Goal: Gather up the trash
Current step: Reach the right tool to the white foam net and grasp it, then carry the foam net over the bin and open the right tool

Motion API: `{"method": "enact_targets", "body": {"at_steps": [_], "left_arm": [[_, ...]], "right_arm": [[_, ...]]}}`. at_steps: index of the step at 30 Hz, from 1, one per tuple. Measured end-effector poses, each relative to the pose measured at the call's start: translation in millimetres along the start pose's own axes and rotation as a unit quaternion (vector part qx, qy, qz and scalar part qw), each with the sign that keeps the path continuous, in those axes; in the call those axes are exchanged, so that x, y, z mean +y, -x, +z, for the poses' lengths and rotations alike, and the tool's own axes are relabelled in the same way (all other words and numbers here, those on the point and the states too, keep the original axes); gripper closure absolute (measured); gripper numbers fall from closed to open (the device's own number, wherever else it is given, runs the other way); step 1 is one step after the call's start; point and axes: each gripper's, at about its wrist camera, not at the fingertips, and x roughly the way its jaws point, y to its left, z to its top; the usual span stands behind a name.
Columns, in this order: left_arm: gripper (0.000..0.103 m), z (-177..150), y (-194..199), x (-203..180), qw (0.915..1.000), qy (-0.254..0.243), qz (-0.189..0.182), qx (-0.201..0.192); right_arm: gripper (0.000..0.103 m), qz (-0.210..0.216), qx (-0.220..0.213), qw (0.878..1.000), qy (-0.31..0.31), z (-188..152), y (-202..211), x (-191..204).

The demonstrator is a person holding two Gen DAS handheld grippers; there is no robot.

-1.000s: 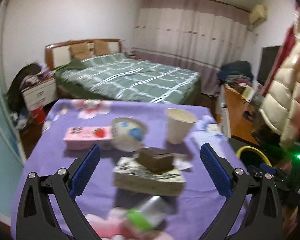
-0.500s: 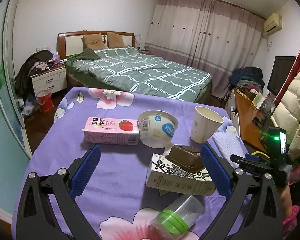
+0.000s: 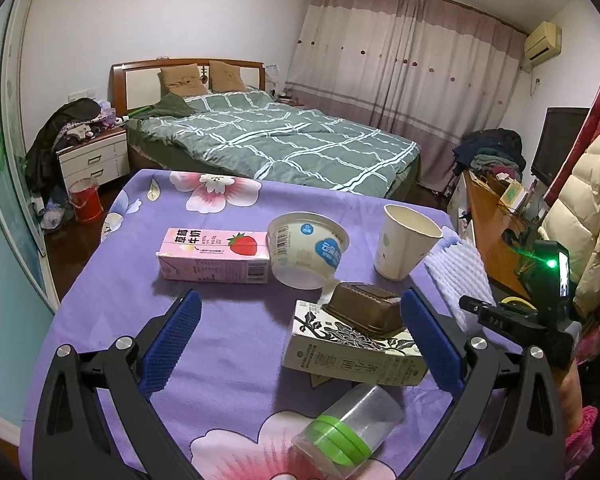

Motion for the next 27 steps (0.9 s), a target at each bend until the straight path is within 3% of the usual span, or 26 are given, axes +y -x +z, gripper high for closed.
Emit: {"method": "enact_targets", "body": {"at_steps": [15, 27], "left_arm": [[0.005, -7, 4, -16, 0.9998, -0.012, -0.013, 0.004], [0.005, -10, 4, -33, 0.9993, -0.029, -0.021, 0.009]], "right_arm": [[0.089, 0.007, -0.022, 0.999, -0.037, -23, 37, -23], [0.089, -0.044, -0.063, 0.99, -0.122, -49, 82, -107]]}}
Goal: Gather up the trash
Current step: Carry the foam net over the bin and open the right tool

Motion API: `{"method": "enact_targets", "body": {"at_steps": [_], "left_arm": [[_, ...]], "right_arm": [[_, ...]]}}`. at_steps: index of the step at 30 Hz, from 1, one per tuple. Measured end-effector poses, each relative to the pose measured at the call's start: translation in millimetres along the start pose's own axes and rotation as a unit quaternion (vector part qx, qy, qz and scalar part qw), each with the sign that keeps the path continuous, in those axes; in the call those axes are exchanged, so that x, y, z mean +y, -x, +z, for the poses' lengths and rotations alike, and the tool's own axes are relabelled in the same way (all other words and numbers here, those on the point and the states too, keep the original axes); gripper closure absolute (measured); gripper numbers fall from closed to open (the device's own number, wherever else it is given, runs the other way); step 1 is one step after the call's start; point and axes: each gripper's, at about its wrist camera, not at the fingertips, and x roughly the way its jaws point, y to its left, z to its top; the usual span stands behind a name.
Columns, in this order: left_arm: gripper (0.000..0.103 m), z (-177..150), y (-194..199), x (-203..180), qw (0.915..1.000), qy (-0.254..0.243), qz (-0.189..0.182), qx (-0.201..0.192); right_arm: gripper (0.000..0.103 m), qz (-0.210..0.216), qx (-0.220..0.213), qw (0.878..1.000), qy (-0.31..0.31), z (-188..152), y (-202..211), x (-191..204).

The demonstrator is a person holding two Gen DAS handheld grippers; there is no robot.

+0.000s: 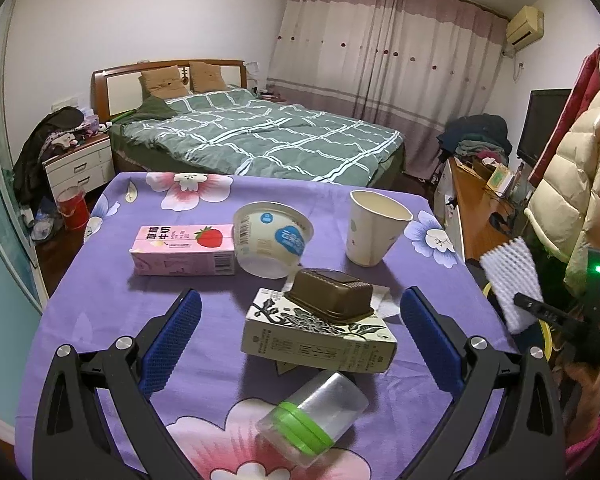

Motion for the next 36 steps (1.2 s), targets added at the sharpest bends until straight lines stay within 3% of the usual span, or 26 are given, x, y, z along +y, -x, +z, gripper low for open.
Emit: {"method": "enact_targets", "body": {"at_steps": [13, 15, 18, 20, 27, 36], "left_arm": [[0.005, -3, -3, -19, 0.9998, -0.019, -0.007, 0.007], [0.005, -2, -3, -21, 0.9997, -0.021, -0.008, 0.008], [0.005, -2, -3, -23, 0.9996, -0.024, -0.008, 0.008], [0.005, -2, -3, -24, 0.9996, -0.024, -0.009, 0.009], [0.005, -5, -5, -24, 0.9996, -0.024, -0.011, 0.013], [0.005, -19, -8, -22, 0.9991, -0.031, -0.007, 0.029]], "right_arm": [[0.086, -0.077, -0.003, 0.996, -0.053, -6, 0, -69], [0.081, -0.081, -0.004, 0.995, -0.058, -8, -1, -71], [0.064, -0.089, -0.008, 0.994, -0.064, -8, 0, -75], [0.061, -0.093, -0.014, 0.993, -0.066, -8, 2, -78], [0.057, -0.085, -0.036, 0.994, -0.055, -6, 16, -61], [0.055, -0.061, -0.07, 0.996, -0.002, -21, 27, 6]]}}
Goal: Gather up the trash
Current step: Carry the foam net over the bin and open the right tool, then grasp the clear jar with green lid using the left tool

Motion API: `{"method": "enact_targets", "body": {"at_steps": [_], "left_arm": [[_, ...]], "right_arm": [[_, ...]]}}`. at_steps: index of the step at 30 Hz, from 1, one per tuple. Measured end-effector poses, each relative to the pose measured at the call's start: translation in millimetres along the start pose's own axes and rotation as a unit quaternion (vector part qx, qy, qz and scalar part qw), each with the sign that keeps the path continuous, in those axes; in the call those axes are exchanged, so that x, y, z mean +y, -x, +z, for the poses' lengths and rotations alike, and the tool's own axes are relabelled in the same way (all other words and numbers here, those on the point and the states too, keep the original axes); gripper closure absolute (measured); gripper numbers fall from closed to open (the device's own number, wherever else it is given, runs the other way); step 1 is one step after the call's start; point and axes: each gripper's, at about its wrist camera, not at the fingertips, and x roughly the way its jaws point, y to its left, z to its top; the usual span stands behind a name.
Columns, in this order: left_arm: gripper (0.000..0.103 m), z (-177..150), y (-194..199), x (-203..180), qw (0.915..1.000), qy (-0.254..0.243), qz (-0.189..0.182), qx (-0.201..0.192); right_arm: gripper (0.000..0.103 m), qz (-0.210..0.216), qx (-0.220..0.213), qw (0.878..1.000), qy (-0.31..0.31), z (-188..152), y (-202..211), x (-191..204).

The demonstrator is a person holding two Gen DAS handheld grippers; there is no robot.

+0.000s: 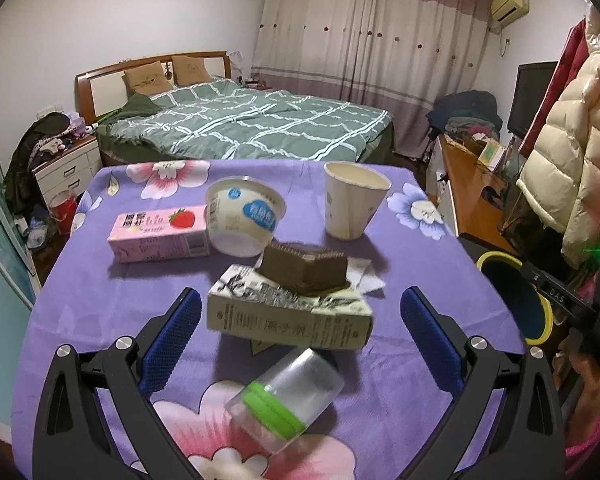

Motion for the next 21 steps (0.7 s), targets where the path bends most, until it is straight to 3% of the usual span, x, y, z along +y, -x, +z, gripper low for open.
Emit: {"method": "enact_targets", "body": {"at_steps": [4, 11, 21], "left_arm": [[0.005, -16, -3, 7, 0.9997, 0.001, 0.005, 0.023], [0.005, -48, -16, 14, 0.9979, 0.007, 0.011, 0.064], [0.005, -52, -35, 5, 0.996, 0.023, 0.024, 0.083]], "right_arm": [[0.052, 0.004, -0.008, 0.999, 0.038, -12, 4, 29], [0.05, 0.008, -0.009, 0.999, 0.052, -15, 5, 42], [0.049, 0.01, -0.002, 0.999, 0.05, -16, 2, 42]]}}
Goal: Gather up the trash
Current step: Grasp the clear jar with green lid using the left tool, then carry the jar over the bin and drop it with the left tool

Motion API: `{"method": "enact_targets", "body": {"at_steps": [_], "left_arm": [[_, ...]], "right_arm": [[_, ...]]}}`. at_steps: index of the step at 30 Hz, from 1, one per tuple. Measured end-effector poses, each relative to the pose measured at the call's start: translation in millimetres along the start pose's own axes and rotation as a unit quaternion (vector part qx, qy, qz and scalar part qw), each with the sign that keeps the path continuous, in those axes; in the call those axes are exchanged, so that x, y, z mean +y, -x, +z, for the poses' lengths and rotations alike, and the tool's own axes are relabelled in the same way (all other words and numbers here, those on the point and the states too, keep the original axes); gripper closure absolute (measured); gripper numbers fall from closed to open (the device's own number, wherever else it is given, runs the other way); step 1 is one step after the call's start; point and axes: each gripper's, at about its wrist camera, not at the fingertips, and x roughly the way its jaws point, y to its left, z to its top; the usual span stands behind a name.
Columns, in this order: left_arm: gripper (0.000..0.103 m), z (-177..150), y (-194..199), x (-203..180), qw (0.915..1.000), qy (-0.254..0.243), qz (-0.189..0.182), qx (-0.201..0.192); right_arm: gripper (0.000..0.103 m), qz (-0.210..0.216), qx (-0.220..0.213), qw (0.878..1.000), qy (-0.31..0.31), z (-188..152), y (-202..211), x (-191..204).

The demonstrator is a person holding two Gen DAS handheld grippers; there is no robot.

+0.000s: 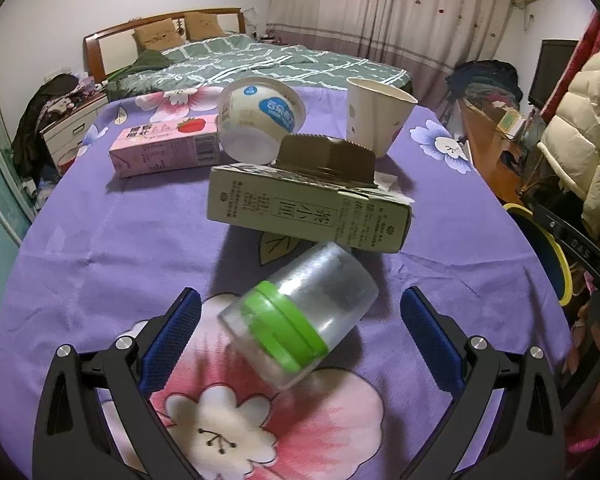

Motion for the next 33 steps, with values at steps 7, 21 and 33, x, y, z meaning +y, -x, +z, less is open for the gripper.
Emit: {"method": "enact_targets", "body": {"at_steps": [7, 21, 33], "left_arm": [[0.005, 3, -14, -1, 0.9993, 0.025, 0.028, 0.005], [0.02, -1, -16, 0, 1.0, 0.001, 0.002, 0.007], [0.02, 3, 18, -31, 0.9984, -0.037, -0.04, -0.017]], "right_arm": [[0.048, 0.009, 0.003, 1.0, -0.008, -2, -3, -1], [0.048, 0.016, 0.008, 1.0, -0.015, -2, -3, -5], [0.048, 0.012, -0.004, 1.0, -0.021, -7, 11, -20]]}}
